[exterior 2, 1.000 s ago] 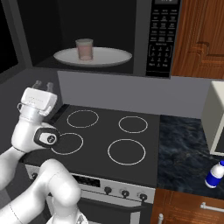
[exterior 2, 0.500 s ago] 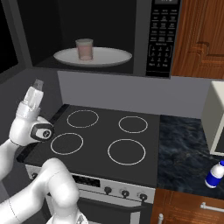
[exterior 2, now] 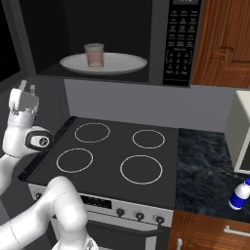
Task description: Place the microwavable item in the microwave. Then, close the microwave door and press the start button.
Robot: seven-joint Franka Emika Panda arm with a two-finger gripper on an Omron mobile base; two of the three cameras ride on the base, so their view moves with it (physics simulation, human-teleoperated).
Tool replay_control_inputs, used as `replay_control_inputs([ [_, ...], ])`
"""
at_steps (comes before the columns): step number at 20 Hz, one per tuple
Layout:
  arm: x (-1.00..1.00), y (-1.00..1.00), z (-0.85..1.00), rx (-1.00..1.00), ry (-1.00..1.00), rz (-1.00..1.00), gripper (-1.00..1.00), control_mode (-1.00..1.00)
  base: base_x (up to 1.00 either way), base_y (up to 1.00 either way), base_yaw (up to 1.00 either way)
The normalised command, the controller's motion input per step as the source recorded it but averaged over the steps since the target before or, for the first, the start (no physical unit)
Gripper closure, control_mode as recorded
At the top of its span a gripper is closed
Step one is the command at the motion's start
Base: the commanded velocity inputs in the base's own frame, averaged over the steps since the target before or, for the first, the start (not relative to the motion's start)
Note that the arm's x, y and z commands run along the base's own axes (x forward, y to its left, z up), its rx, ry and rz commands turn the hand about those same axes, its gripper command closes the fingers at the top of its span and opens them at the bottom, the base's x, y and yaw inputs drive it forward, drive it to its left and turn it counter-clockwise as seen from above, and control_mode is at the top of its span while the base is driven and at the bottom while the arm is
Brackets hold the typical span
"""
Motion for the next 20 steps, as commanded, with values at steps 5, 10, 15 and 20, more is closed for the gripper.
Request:
replay_control_inputs([
  [5,-0.26,-0.32,-0.19,-0.48,0.01,-0.26,-1.0,-1.0,0.0,0.0,0.0],
  [10,-0.58,0.04,-0.71,-0.47,0.0,-0.3,-1.0,-1.0,0.0,0.0,0.0],
  [15,-0.6,0.47,-1.0,-0.53,0.0,-0.33,-1.0,-1.0,0.0,0.0,0.0],
  [20,-0.66,0.93,-1.0,-0.6,0.0,-0.27,-1.0,-1.0,0.0,0.0,0.0],
])
